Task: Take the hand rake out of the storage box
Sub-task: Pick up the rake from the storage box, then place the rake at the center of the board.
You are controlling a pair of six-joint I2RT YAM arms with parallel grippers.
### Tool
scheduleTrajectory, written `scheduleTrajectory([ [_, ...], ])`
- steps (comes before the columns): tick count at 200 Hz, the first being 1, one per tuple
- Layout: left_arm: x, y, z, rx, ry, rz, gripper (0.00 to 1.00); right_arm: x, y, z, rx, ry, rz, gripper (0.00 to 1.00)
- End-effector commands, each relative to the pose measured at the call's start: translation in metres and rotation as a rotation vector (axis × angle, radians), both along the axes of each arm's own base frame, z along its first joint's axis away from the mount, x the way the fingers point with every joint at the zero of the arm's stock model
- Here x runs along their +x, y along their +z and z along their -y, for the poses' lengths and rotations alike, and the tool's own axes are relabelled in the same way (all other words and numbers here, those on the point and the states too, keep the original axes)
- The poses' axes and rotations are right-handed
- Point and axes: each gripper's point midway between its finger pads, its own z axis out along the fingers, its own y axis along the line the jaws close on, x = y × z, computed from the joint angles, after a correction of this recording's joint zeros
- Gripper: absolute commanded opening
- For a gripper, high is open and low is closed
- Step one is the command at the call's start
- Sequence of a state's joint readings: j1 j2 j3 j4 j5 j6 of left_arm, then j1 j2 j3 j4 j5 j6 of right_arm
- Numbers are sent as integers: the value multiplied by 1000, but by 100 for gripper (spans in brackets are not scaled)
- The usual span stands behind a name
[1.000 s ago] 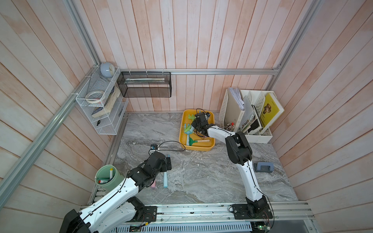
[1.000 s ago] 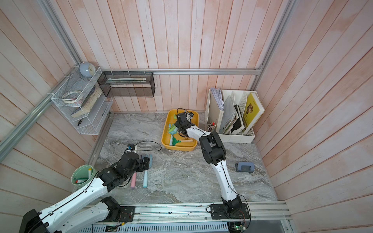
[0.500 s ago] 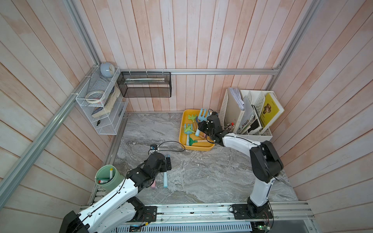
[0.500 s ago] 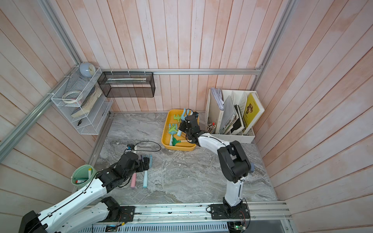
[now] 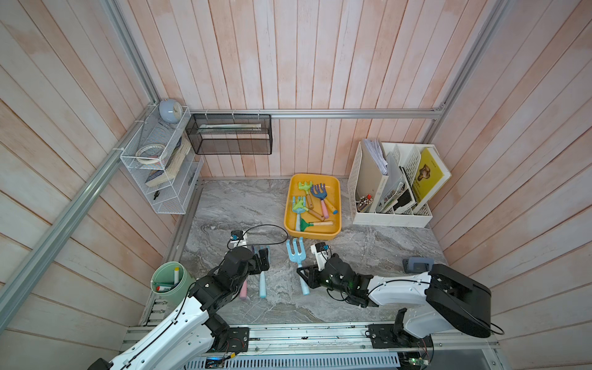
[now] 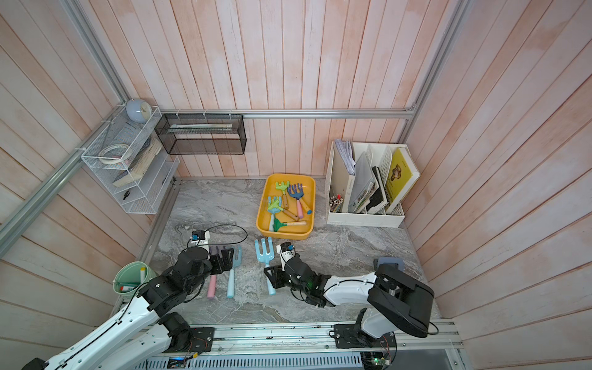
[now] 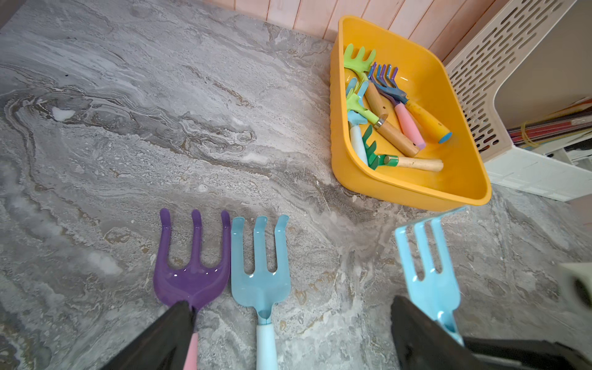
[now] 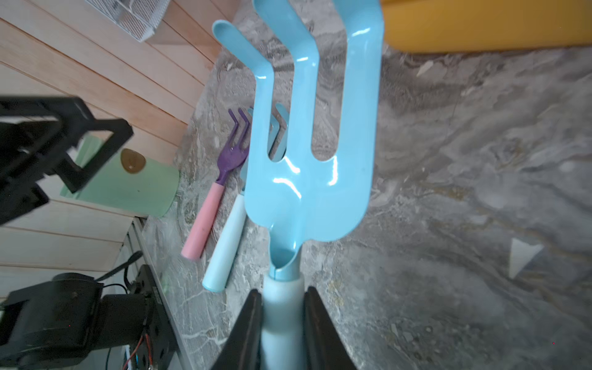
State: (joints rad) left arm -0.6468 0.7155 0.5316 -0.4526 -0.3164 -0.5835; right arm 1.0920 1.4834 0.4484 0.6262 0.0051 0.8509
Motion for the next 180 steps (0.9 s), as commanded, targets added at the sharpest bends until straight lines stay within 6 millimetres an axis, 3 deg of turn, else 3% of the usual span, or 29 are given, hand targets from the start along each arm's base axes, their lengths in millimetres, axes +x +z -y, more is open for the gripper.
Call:
scheduleTrajectory([
  [1,0,-3,-5,10,23,5,100,1,16,-26,107,-23,8,0],
  [21,1,-4,-6,14,27,1,100,3,3,-38,92,-28,-30,0],
  [62,0,-4,-4,12,20,-1,100,14,-29,-39,3,-134,-123,0],
  [88,0,-5,-5,13,22,-4,100,10,-48,-49,-63,-127,-185,0],
  [118,0,-7,-4,12,20,-10,100,7,-67,-49,-111,-162,-247,10],
  [180,-1,-5,-1,-1,5,-5,100,11,-77,-56,-151,-197,-264,19],
])
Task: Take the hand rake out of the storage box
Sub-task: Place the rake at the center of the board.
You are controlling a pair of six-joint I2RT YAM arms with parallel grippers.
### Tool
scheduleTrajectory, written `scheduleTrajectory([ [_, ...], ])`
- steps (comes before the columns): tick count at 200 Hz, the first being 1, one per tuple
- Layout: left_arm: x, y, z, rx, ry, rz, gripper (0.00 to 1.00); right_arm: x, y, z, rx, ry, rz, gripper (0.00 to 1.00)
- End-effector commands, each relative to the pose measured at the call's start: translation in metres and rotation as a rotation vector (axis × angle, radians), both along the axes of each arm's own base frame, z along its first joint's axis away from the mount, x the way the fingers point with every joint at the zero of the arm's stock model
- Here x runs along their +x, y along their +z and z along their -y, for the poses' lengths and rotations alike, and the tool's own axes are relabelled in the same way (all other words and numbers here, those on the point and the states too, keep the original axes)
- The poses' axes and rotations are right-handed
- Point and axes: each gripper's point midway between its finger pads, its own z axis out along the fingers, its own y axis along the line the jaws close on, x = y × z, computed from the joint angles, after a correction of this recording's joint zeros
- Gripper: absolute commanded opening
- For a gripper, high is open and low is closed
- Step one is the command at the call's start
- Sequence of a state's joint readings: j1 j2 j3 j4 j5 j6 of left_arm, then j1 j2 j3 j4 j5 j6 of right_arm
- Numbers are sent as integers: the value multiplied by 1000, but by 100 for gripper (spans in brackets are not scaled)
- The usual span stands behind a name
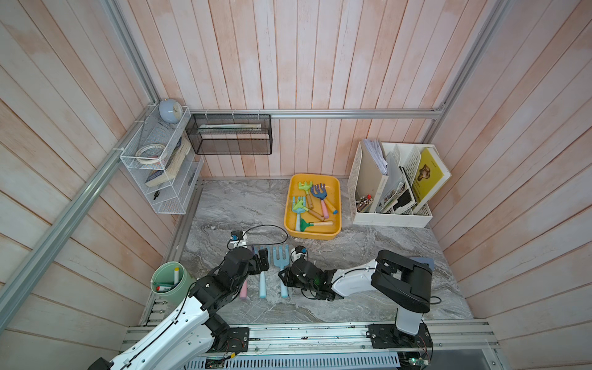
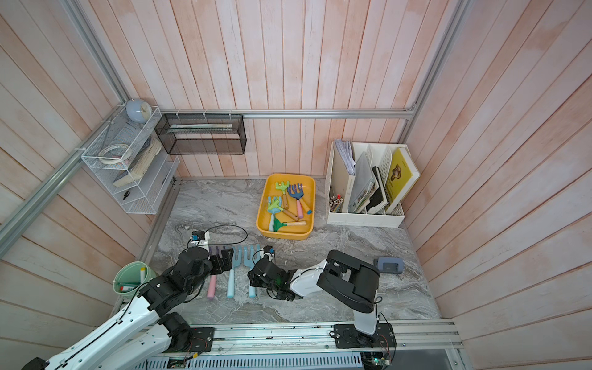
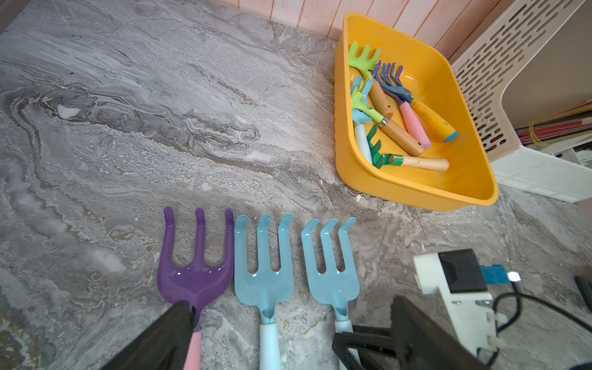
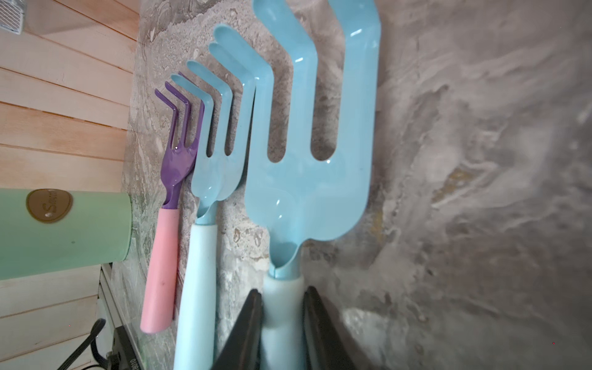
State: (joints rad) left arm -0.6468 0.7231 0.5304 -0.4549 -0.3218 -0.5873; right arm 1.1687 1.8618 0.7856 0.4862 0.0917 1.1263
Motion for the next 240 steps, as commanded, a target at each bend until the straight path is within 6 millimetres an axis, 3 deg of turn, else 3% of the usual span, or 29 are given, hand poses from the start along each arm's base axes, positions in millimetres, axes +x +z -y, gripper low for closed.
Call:
scheduleTrajectory([
  [1,-1,-2,0,-7,-1,3,100,-2,-23,12,-81,-43,-30,19],
  [21,-1,-2,0,-7,-2,1,100,-1,-27,11,-100,-42,-33,22],
  [55,-1,-1,0,-9,-1,5,100,-3,-28,5,-110,-28,-30,42],
  [71,-1,-1,0,-10,-1,5,100,-3,-27,6,-116,-31,-23,47],
  [138,-1,-2,-1,-7,0,4,100,-6,-35,0,-161,19,12,38],
  [183,-1,-3,-1,-1,3,0,100,-5,-34,2,-177,24,29,38],
  [240,-1,-3,-1,-1,4,1,100,-5,-45,7,-338,47,46,46],
])
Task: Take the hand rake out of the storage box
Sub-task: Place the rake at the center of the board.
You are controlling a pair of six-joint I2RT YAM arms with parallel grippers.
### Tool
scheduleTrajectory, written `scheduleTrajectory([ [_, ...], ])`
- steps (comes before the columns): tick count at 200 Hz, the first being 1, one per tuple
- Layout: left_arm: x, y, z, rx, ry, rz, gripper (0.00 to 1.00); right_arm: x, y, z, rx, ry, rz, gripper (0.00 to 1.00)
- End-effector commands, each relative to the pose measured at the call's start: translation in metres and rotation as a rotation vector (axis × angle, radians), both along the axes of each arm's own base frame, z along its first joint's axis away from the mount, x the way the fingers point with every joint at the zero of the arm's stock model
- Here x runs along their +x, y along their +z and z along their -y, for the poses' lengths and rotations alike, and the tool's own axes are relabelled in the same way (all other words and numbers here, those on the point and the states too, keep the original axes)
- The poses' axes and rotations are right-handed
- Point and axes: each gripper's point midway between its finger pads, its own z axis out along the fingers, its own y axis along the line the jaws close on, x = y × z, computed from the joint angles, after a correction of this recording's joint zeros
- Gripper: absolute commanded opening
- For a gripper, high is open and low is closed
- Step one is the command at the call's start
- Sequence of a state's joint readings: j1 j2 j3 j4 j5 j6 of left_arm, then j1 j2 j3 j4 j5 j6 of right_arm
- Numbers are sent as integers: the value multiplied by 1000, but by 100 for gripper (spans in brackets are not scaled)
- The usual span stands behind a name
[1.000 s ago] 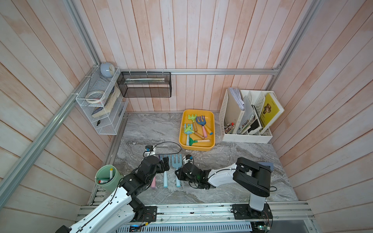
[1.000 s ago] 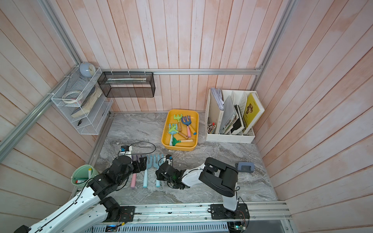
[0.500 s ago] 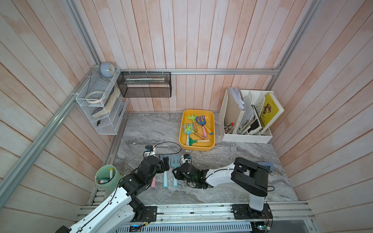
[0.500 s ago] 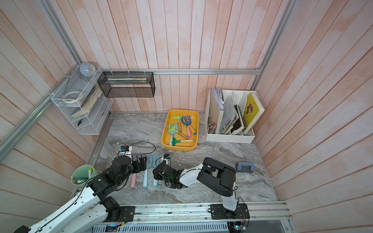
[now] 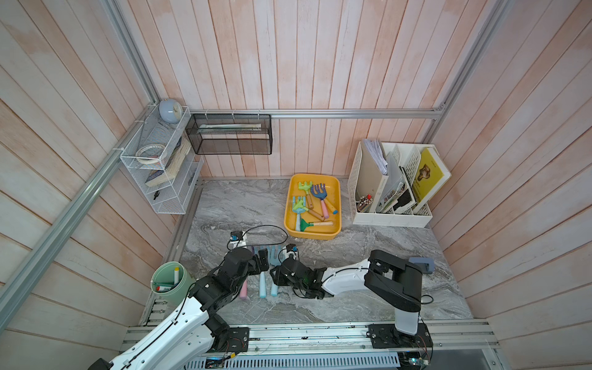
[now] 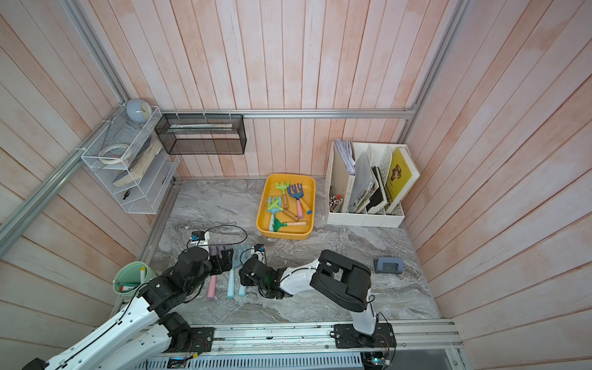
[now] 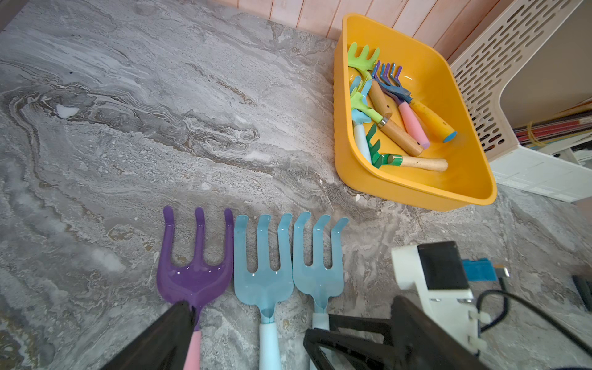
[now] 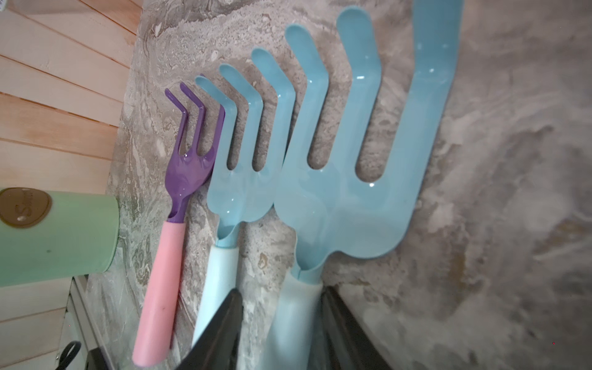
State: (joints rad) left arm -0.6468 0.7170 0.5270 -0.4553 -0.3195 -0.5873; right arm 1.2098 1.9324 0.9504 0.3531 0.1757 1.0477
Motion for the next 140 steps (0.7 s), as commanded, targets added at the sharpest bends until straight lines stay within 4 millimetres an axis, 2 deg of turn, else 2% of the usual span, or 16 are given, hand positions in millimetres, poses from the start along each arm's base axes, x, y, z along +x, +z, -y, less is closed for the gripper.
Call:
scheduleTrajectory([
  [1,0,-3,-1,2,6,-1,100,-10,-49,35,-251,8,-38,46],
  [26,0,-3,-1,1,6,0,100,-11,-44,39,-267,6,-5,44],
  [57,-1,-3,-1,2,6,0,100,-12,-49,45,-356,13,6,43],
  [100,-1,-2,-2,0,6,2,100,-14,-47,55,-409,1,31,35],
  [140,-1,-2,-2,-1,6,1,100,-21,-46,46,-369,57,33,30],
])
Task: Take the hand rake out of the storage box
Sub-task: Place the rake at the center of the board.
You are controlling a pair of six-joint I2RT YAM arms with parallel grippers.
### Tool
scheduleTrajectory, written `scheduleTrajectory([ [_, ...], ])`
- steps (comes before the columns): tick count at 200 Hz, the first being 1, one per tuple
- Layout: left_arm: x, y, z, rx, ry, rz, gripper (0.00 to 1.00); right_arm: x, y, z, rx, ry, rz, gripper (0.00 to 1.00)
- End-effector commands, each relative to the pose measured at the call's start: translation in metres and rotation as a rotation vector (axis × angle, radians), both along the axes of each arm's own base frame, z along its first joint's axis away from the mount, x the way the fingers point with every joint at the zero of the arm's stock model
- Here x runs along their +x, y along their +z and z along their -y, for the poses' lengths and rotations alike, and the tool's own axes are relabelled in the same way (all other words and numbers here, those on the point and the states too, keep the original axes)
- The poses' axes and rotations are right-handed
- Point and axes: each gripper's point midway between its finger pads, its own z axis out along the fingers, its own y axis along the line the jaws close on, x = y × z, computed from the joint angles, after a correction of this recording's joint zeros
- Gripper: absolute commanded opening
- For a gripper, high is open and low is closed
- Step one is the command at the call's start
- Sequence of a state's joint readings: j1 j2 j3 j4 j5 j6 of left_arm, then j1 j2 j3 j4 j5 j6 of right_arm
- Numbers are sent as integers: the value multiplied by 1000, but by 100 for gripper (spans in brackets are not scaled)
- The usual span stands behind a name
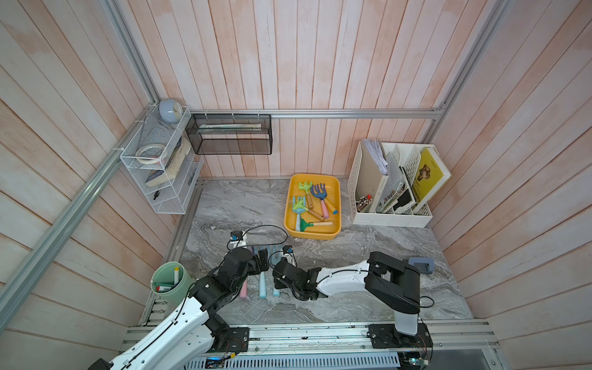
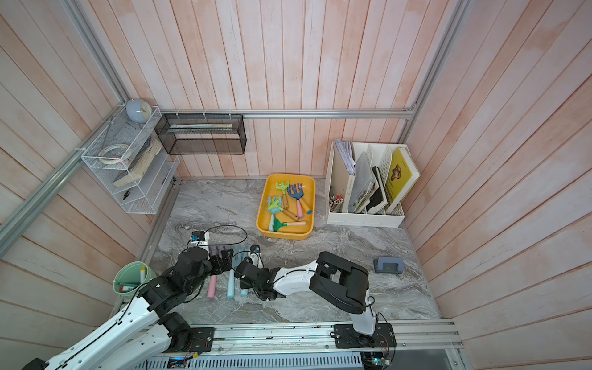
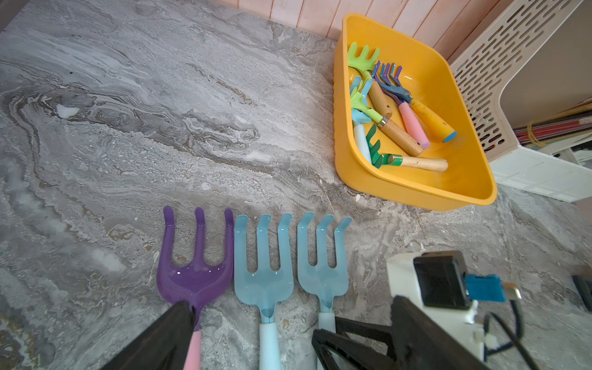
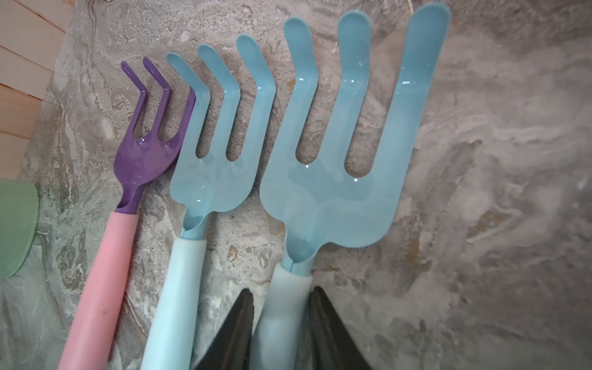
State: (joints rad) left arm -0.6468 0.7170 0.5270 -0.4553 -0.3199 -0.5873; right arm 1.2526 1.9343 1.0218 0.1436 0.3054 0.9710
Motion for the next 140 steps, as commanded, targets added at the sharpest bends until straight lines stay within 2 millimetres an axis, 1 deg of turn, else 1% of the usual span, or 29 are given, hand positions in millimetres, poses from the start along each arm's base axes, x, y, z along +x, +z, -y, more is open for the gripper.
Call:
scheduleTrajectory([
  [1,-1,-2,-2,0,7,1,100,-17,-38,32,-174,43,-54,30],
  [32,-1,-2,-2,0,8,2,100,-19,-39,27,-168,69,-52,26],
  [56,-1,-2,-2,-1,8,2,100,-18,-37,29,-164,57,-48,26],
  [69,-1,-2,-2,-1,8,2,100,-18,-37,32,-164,42,-47,30],
  [85,-1,-2,-2,-1,7,2,100,-17,-37,34,-164,29,-46,31],
  [94,-1,-3,-2,-1,7,1,100,-17,-37,35,-159,20,-49,34],
  [116,-1,-3,-1,1,6,-1,100,-19,-34,29,-126,38,-57,35],
  [133,0,-4,-1,3,3,-2,100,-23,-28,23,-87,67,-57,43],
  [140,0,-5,-1,5,3,-5,100,-26,-25,20,-60,86,-60,44],
])
